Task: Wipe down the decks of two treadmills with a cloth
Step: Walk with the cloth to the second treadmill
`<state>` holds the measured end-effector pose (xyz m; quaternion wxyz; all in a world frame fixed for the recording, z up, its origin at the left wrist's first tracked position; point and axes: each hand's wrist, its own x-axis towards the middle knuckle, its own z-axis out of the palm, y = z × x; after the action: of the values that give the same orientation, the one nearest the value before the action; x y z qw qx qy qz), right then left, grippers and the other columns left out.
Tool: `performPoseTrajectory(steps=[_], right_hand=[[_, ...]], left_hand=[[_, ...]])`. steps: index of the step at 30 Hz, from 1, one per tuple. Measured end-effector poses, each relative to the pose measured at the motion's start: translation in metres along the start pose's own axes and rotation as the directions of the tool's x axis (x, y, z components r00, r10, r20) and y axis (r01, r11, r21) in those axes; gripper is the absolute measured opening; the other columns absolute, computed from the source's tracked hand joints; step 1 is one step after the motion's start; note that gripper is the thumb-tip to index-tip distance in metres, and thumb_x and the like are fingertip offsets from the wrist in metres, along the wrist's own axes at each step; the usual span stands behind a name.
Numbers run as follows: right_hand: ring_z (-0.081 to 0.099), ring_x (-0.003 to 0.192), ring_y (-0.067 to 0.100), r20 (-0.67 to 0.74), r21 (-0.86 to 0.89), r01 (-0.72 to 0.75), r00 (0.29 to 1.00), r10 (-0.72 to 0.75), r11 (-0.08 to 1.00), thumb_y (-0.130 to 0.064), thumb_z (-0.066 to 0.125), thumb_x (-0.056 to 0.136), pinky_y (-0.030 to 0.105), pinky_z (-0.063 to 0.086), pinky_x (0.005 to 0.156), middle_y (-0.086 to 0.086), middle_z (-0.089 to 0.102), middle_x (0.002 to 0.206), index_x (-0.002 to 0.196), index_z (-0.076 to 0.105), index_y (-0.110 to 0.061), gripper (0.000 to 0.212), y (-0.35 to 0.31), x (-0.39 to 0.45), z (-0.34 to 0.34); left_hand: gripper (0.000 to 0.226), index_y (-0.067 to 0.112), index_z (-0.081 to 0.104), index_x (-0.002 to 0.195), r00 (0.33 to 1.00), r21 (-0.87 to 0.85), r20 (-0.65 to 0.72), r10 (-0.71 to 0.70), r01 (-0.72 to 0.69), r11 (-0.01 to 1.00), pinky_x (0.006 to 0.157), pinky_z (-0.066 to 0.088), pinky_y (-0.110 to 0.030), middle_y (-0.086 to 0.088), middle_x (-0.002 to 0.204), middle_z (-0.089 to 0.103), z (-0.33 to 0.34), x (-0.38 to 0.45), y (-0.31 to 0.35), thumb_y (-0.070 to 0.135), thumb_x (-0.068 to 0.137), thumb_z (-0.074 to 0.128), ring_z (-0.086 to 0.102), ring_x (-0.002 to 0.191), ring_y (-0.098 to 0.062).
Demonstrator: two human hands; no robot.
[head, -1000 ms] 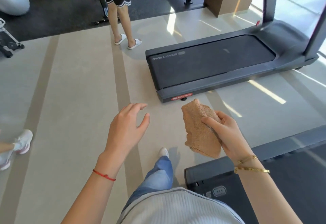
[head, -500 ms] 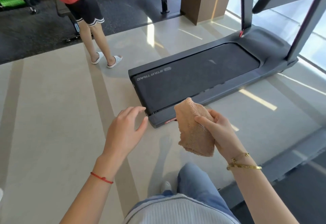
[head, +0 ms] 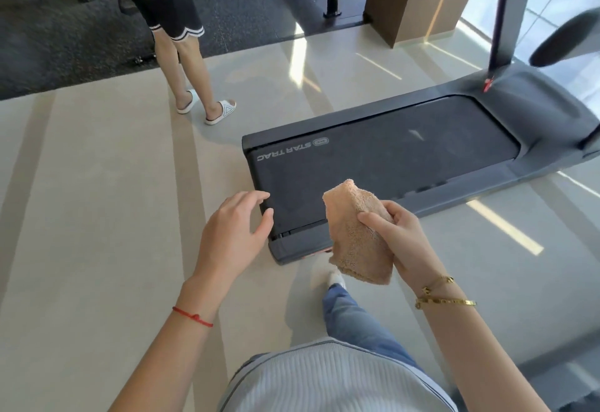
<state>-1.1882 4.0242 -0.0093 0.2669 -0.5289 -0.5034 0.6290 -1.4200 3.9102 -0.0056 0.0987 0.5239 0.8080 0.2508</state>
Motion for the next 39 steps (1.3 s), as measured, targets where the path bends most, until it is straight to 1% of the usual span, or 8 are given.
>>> performPoseTrajectory(steps=[8, 12, 16, 18, 22, 30, 34, 39], right_hand=[[0.065, 0.083, 0.012, 0.093, -0.065, 0.019, 0.996, -0.013, 0.998, -0.022, 0.072, 0.088, 0.023, 0.051, 0.062, -0.001, 0.068, 0.097, 0.104, 0.067, -0.018, 0.018, -0.064, 0.129, -0.04], [0.066, 0.088, 0.015, 0.126, -0.092, 0.023, 0.992, -0.011, 0.996, -0.027, 0.072, 0.088, 0.027, 0.051, 0.064, 0.0, 0.068, 0.102, 0.106, 0.066, -0.021, 0.019, -0.088, 0.178, -0.05], [0.064, 0.09, 0.016, 0.141, -0.088, 0.019, 0.99, -0.006, 0.996, -0.026, 0.071, 0.089, 0.029, 0.051, 0.067, 0.002, 0.067, 0.103, 0.107, 0.065, -0.018, 0.02, -0.106, 0.219, -0.052], [0.065, 0.09, 0.016, 0.161, -0.069, 0.013, 0.987, -0.001, 0.998, -0.026, 0.071, 0.089, 0.029, 0.052, 0.067, 0.002, 0.067, 0.103, 0.107, 0.065, -0.018, 0.02, -0.113, 0.237, -0.049], [0.067, 0.081, 0.009, 0.18, -0.039, -0.004, 0.984, 0.011, 0.999, -0.025, 0.071, 0.089, 0.019, 0.052, 0.057, 0.0, 0.068, 0.1, 0.108, 0.065, -0.019, 0.02, -0.122, 0.268, -0.039], [0.069, 0.092, 0.021, 0.167, -0.033, -0.034, 0.985, 0.039, 0.999, -0.026, 0.072, 0.089, 0.027, 0.055, 0.064, 0.005, 0.069, 0.104, 0.108, 0.064, -0.019, 0.022, -0.132, 0.326, -0.019], [0.068, 0.092, 0.02, 0.189, -0.05, -0.052, 0.98, 0.061, 0.997, -0.025, 0.072, 0.089, 0.026, 0.055, 0.064, 0.004, 0.068, 0.105, 0.109, 0.064, -0.019, 0.022, -0.135, 0.354, -0.012], [0.067, 0.088, 0.016, 0.265, -0.059, -0.077, 0.96, 0.09, 0.995, -0.022, 0.072, 0.088, 0.027, 0.054, 0.065, 0.004, 0.068, 0.104, 0.109, 0.064, -0.016, 0.023, -0.142, 0.392, -0.014]], left_hand=[[0.025, 0.022, 0.065, 0.119, 0.996, -0.031, -0.054, -0.067, 0.066, 0.997, 0.079, 0.044, -0.025, 0.01, 0.113, 0.065, 0.041, 0.119, 0.047, 0.026, 0.095, 0.059, 0.061, 0.106, -0.013], [0.025, 0.024, 0.065, 0.119, 0.993, -0.031, -0.066, -0.102, 0.1, 0.994, 0.078, 0.042, -0.023, 0.012, 0.112, 0.065, 0.052, 0.159, 0.056, 0.027, 0.095, 0.058, 0.06, 0.103, -0.011], [0.024, 0.022, 0.066, 0.118, 0.988, -0.035, -0.079, -0.136, 0.133, 0.99, 0.078, 0.042, -0.022, 0.011, 0.111, 0.065, 0.057, 0.196, 0.061, 0.026, 0.095, 0.059, 0.06, 0.103, -0.011], [0.024, 0.022, 0.066, 0.118, 0.985, -0.034, -0.088, -0.145, 0.143, 0.989, 0.078, 0.042, -0.022, 0.011, 0.111, 0.065, 0.058, 0.213, 0.06, 0.026, 0.095, 0.059, 0.06, 0.103, -0.011], [0.024, 0.022, 0.065, 0.118, 0.985, -0.024, -0.076, -0.152, 0.151, 0.988, 0.079, 0.043, -0.022, 0.012, 0.113, 0.065, 0.061, 0.244, 0.051, 0.026, 0.096, 0.059, 0.06, 0.104, -0.01], [0.026, 0.022, 0.065, 0.12, 0.989, -0.001, -0.053, -0.139, 0.139, 0.99, 0.081, 0.049, -0.027, 0.011, 0.114, 0.066, 0.063, 0.304, 0.031, 0.027, 0.095, 0.059, 0.061, 0.105, -0.012], [0.026, 0.02, 0.065, 0.12, 0.987, 0.011, -0.054, -0.153, 0.153, 0.988, 0.082, 0.048, -0.025, 0.009, 0.115, 0.066, 0.066, 0.328, 0.027, 0.026, 0.096, 0.058, 0.061, 0.106, -0.013], [0.026, 0.016, 0.065, 0.121, 0.971, 0.004, -0.073, -0.226, 0.227, 0.974, 0.088, 0.052, -0.034, 0.005, 0.117, 0.067, 0.079, 0.352, 0.036, 0.022, 0.097, 0.058, 0.061, 0.108, -0.017]])
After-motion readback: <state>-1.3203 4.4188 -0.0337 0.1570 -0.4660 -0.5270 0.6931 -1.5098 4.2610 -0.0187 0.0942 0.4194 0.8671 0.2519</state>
